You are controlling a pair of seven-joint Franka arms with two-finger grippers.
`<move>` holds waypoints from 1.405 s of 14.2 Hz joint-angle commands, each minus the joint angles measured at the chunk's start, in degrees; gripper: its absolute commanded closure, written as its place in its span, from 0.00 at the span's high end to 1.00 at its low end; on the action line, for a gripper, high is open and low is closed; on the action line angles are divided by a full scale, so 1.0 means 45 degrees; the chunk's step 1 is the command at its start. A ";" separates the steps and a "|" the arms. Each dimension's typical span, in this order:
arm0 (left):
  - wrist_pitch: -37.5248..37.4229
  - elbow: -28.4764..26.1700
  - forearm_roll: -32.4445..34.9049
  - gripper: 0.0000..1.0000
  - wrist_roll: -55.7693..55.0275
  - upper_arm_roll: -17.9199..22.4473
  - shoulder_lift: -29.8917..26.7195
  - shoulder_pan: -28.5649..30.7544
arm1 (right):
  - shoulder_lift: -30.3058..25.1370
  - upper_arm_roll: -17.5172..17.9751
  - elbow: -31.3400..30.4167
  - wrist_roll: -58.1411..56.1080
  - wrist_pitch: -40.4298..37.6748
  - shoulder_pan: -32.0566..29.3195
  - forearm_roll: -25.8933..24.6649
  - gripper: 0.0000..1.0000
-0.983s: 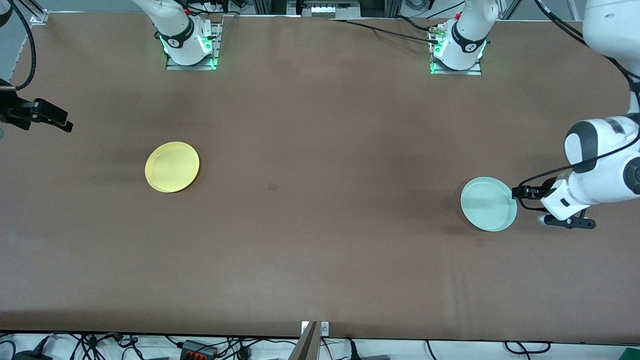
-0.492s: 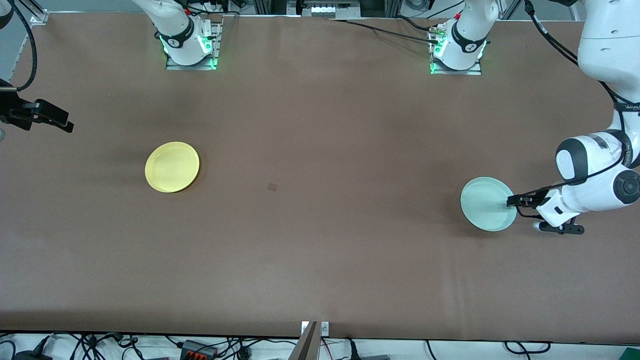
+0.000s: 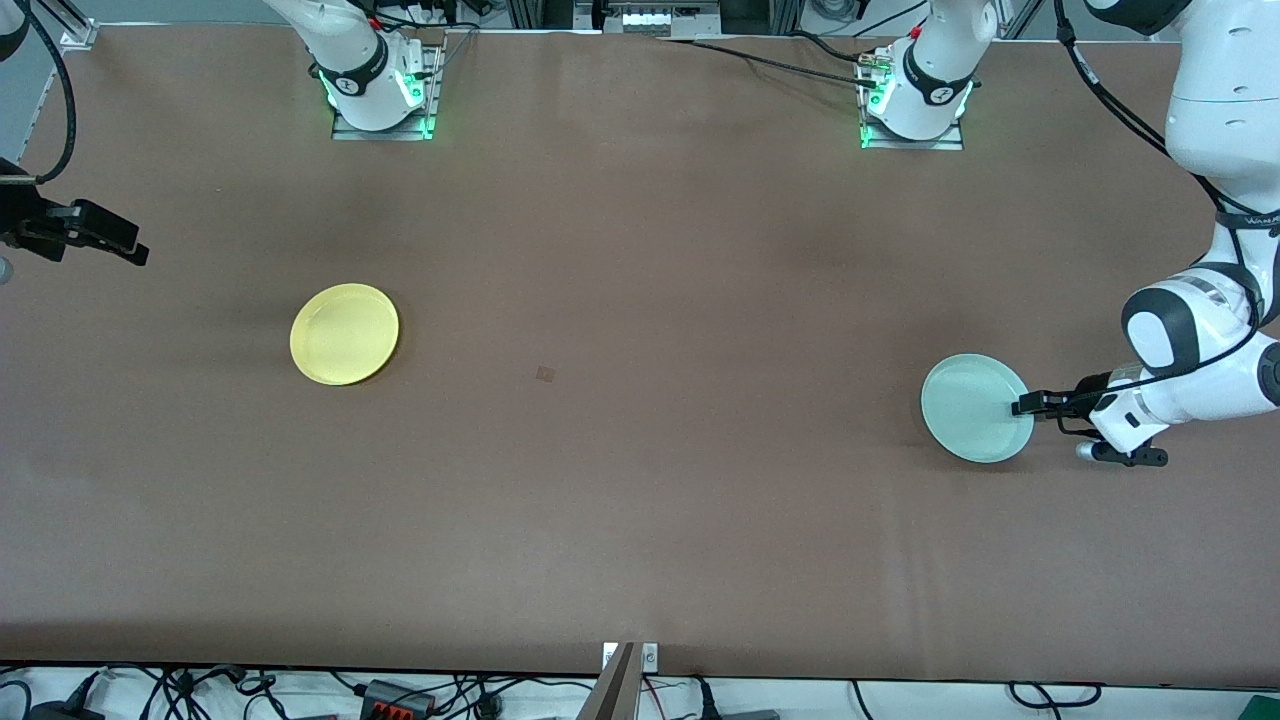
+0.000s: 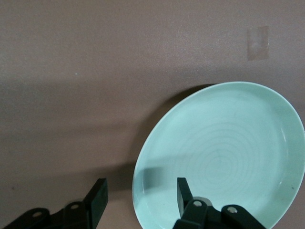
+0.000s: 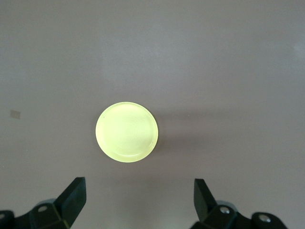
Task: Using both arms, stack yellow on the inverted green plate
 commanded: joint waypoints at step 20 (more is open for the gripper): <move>-0.6384 0.4218 0.2747 0.01 -0.2721 -0.0177 -0.1508 -0.2970 | 0.1856 0.0038 -0.0095 -0.0166 -0.0011 -0.0272 0.0041 1.00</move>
